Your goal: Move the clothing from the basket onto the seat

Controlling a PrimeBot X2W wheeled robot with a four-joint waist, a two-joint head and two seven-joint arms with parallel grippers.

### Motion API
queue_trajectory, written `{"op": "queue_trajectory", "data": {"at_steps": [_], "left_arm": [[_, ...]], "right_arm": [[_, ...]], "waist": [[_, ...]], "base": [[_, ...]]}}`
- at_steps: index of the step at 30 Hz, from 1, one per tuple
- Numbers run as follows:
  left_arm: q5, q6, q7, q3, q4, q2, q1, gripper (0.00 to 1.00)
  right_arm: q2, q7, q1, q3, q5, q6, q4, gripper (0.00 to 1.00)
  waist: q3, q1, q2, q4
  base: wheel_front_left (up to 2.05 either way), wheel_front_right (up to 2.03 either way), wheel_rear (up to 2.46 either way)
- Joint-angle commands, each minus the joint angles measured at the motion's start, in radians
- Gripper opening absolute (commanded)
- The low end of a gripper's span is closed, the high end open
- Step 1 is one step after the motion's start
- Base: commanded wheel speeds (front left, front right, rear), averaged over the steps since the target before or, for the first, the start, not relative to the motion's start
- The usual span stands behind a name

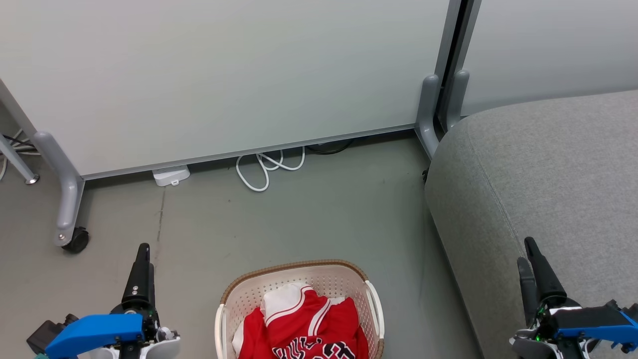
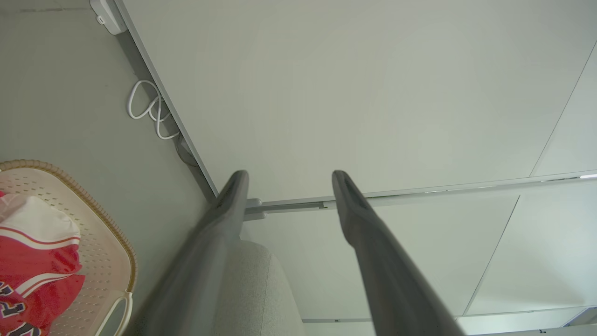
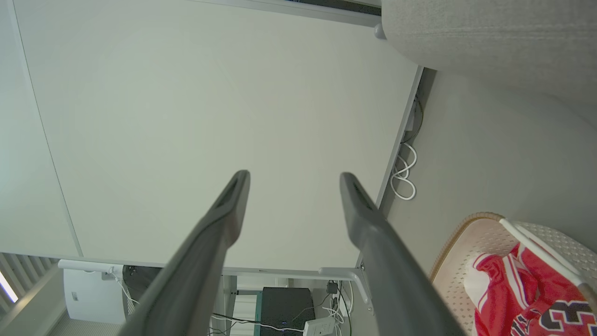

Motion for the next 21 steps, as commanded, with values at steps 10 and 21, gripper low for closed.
{"op": "queue_trajectory", "data": {"at_steps": [10, 21], "left_arm": [[0.214, -0.001, -0.049, -0.021, -0.055, 0.009, -0.033, 1.00], [0.464, 0.012, -0.092, -0.070, -0.084, 0.010, -0.034, 1.00]], "right_arm": [[-0.004, -0.048, -0.021, 0.027, -0.208, 0.001, -0.049, 1.00], [-0.005, -0.092, -0.024, 0.064, -0.430, 0.001, -0.077, 1.00]], "waist": [[0.002, 0.0000, 0.0000, 0.002], [0.005, 0.0000, 0.0000, 0.005]], "base": [[0.00, 0.00, 0.00], [0.00, 0.00, 0.00]]}}
